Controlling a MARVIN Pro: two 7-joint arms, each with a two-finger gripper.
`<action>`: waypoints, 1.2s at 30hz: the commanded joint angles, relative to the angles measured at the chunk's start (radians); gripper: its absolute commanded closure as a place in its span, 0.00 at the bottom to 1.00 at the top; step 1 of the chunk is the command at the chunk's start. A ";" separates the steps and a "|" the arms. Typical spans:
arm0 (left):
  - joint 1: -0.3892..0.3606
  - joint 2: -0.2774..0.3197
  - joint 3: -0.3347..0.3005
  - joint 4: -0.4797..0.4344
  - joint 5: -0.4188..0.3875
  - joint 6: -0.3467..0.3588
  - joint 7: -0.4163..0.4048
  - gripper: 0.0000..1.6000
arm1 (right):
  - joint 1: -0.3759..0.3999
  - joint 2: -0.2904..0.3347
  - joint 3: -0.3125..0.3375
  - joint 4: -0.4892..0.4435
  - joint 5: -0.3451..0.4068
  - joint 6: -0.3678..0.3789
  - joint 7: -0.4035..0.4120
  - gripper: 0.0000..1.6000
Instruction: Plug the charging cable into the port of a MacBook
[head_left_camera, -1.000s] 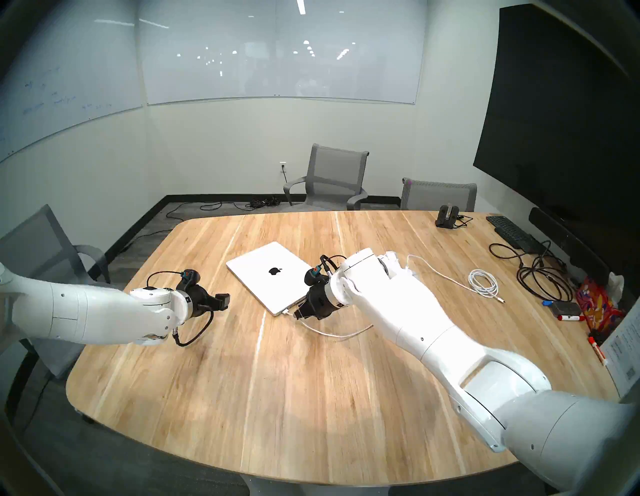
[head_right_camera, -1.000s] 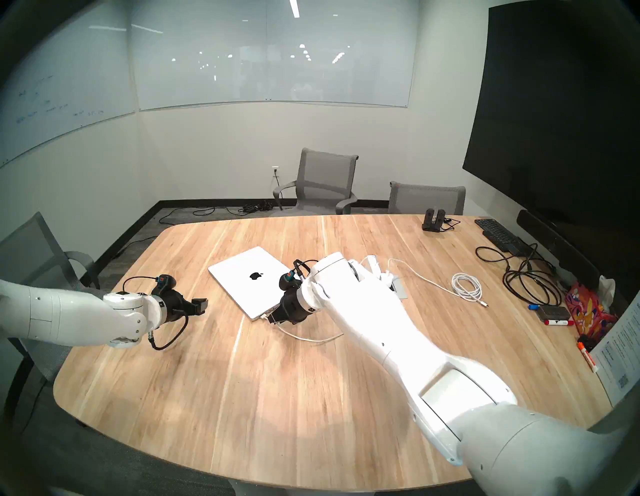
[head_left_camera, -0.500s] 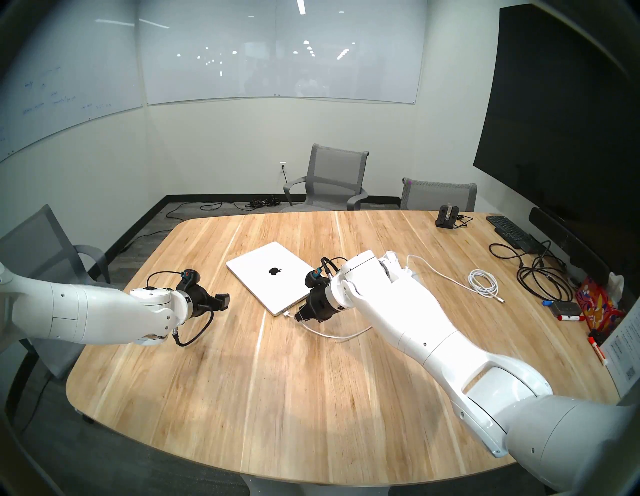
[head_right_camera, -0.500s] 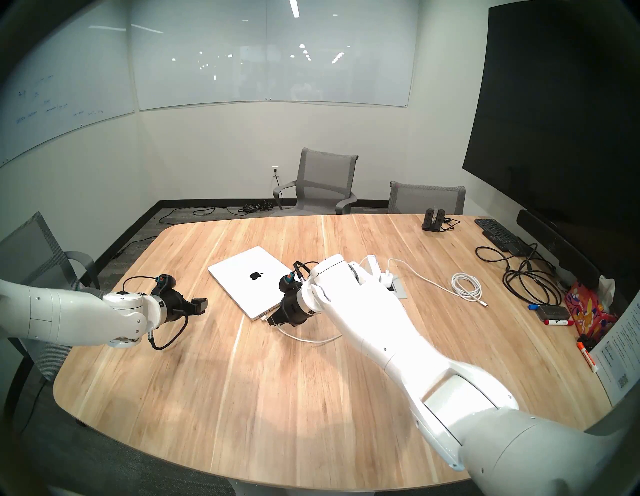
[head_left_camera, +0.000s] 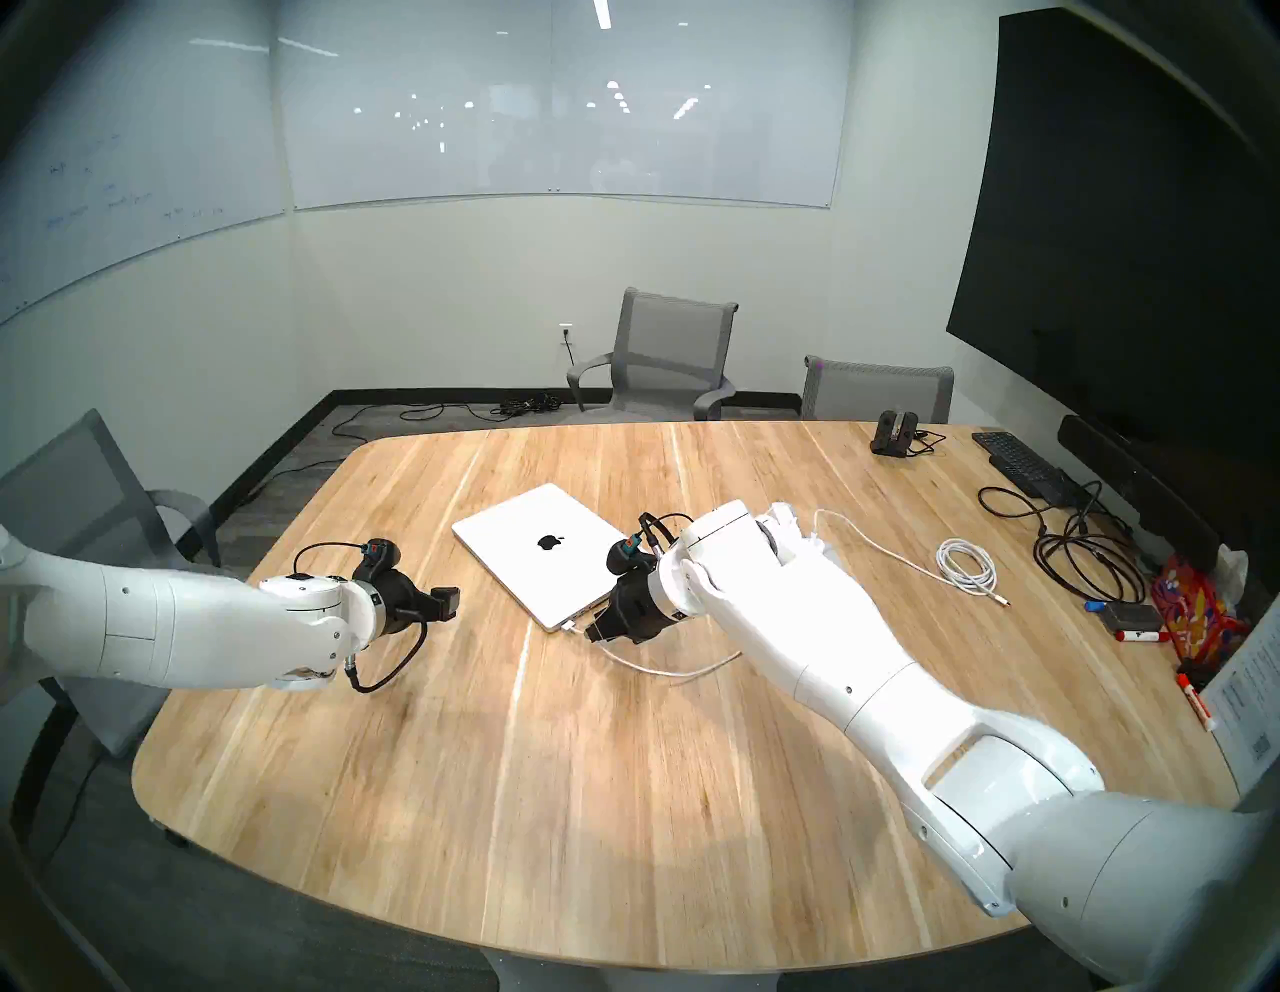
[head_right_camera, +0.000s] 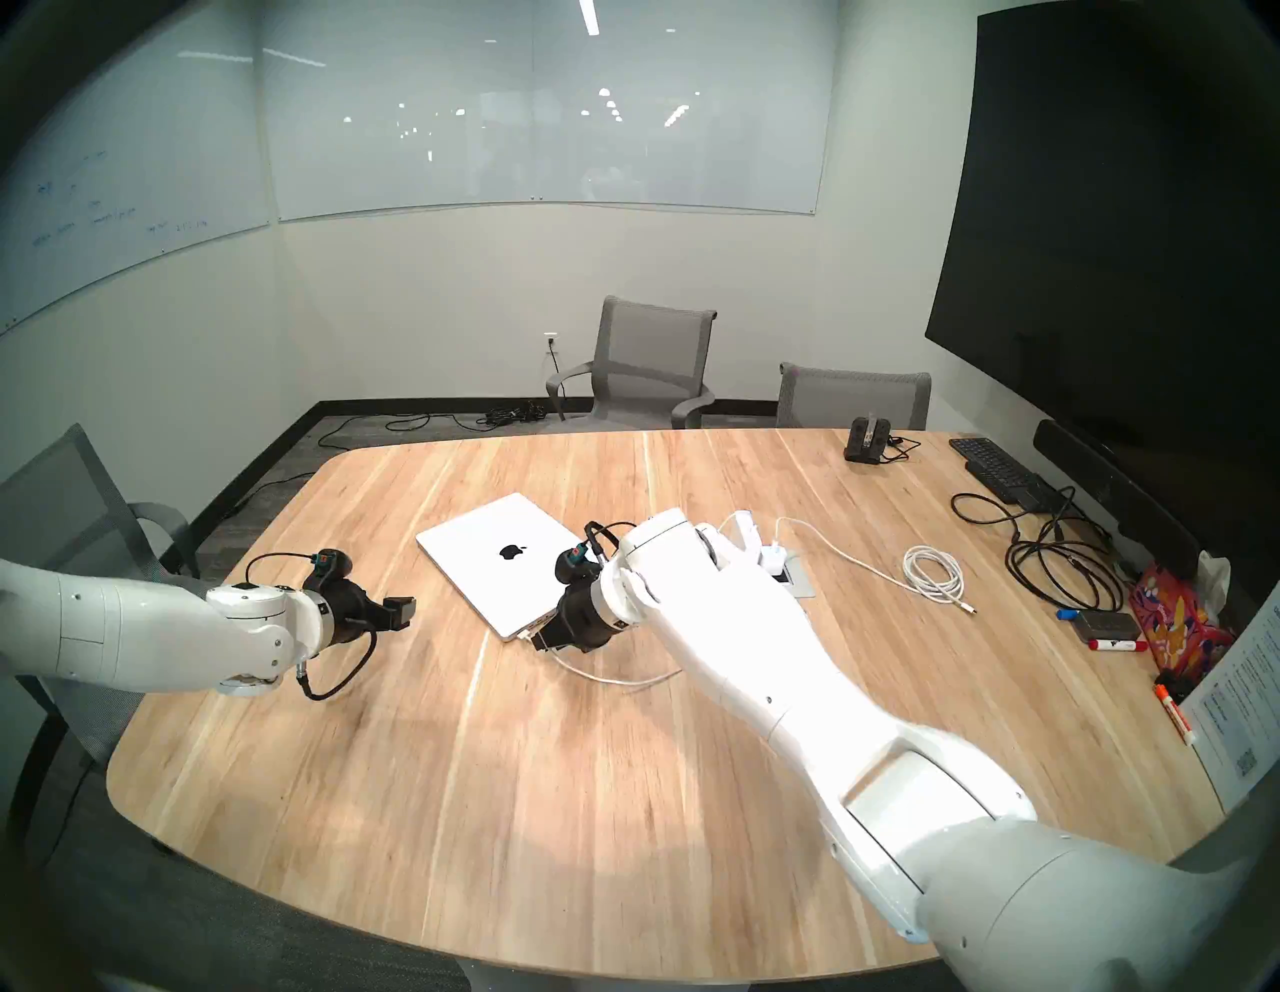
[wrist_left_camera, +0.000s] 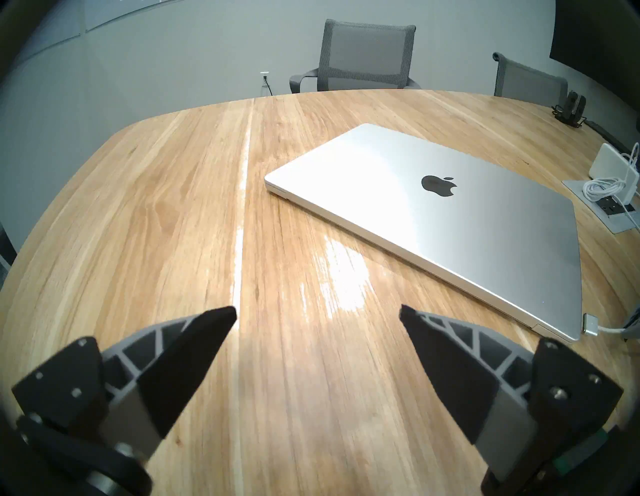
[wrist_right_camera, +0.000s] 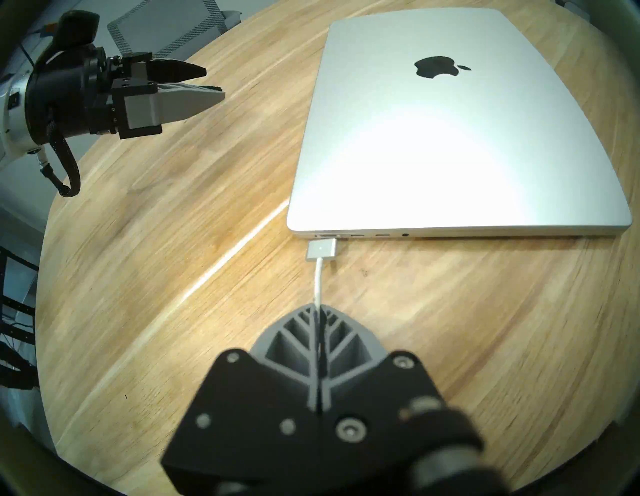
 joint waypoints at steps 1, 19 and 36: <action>-0.015 -0.002 -0.012 0.000 0.001 -0.003 0.000 0.00 | 0.008 -0.013 0.007 -0.016 0.004 -0.006 -0.001 1.00; -0.015 -0.002 -0.012 0.000 0.001 -0.003 0.000 0.00 | 0.010 -0.028 0.016 0.000 0.003 -0.012 -0.011 1.00; -0.015 -0.002 -0.012 0.000 0.001 -0.003 0.001 0.00 | -0.001 -0.021 0.017 -0.016 0.003 -0.009 -0.015 1.00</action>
